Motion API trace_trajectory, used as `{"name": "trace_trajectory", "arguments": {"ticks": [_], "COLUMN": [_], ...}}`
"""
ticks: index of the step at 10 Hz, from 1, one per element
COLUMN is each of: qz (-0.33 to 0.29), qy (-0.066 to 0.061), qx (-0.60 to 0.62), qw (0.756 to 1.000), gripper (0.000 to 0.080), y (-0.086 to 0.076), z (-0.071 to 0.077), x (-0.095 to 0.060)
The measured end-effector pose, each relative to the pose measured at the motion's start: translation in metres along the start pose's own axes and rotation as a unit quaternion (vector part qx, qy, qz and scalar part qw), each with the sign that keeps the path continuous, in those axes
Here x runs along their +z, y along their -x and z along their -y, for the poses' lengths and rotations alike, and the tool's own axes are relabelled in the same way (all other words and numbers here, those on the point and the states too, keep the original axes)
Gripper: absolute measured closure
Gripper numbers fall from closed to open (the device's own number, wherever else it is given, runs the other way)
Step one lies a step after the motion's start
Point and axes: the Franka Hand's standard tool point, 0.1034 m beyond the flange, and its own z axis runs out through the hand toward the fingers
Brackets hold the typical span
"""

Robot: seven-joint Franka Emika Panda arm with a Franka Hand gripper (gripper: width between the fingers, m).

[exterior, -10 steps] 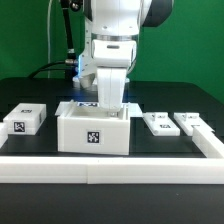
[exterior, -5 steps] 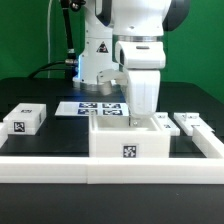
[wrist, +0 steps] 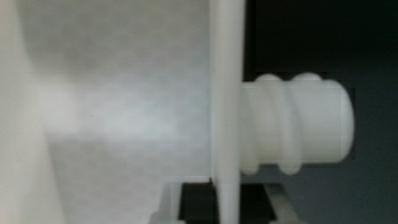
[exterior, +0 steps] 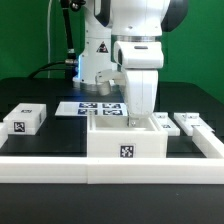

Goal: Assemble cabinet

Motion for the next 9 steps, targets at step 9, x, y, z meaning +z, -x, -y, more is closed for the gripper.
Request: {"name": "trace_trajectory", "arguments": {"ticks": [9], "qz": [-0.005], "qy": [-0.011], "qx": [0.017], "qw": [1.0], "gripper": [0.0762], "y": [-0.08], "z": [-0.024], "x": [0.001]}}
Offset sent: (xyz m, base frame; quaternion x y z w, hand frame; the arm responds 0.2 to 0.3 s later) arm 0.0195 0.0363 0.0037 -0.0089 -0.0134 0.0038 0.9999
